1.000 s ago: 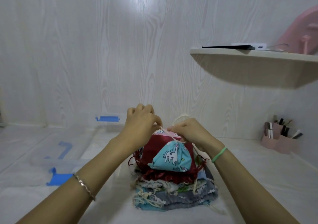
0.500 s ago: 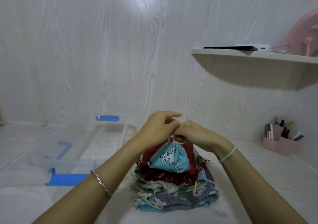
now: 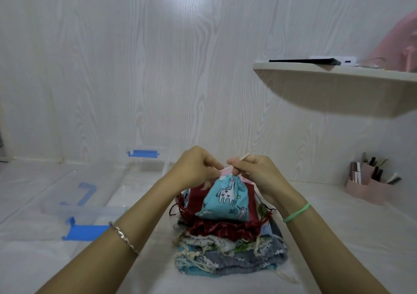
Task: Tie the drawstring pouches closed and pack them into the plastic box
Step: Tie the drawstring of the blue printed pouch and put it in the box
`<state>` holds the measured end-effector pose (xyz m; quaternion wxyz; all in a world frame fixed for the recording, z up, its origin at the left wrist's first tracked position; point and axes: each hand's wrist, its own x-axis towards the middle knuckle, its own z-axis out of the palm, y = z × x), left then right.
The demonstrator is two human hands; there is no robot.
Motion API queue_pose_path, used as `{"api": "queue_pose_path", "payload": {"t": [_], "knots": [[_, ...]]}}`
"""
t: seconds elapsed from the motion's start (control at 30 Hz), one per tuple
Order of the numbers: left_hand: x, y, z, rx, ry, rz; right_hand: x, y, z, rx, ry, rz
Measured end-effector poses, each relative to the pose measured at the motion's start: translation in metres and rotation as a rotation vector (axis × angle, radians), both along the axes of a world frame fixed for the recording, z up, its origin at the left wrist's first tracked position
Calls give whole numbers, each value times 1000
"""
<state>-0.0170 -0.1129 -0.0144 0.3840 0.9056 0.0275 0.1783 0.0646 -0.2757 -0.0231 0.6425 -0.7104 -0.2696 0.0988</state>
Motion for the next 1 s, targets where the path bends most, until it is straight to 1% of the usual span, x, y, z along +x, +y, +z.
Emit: {"api": "queue_pose_path", "payload": {"t": [0.07,0.13,0.2,0.27,0.33,0.4,0.47,0.53,0.63,0.7,0.77,0.87,0.93,1.0], "knots": [[-3,1,3,44,58,-50,1,-1,0,22,-18,-41],[-2,-2,4,59,94,-88,1,-1,1,2,-28,5],[0,-7,4,-52,95,-134,0,0,2,-2,-9,60],[3,-8,3,-187,83,-180,1,2,2,2,10,53],[4,-6,2,-238,75,-192,1,2,3,5,26,26],[5,-5,1,-257,61,-156,0,-3,2,26,65,66],[7,-4,0,-285,50,-106,-2,-8,1,7,31,91],[9,-4,-1,-261,57,-58,-5,-7,-2,-44,-127,16],[13,-6,-2,-204,59,-4,-6,0,-7,-129,-473,-146],[12,-9,0,-144,49,-9,-6,3,-8,-206,-634,-185],[11,-10,2,-54,36,-9,-4,3,-7,-252,-684,-165],[10,-8,5,16,51,-20,-3,3,-4,-302,-687,-114],[10,-7,6,72,46,-11,-1,1,-2,-346,-615,-76],[10,-7,5,121,3,4,1,0,-1,-349,-497,-19]]}}
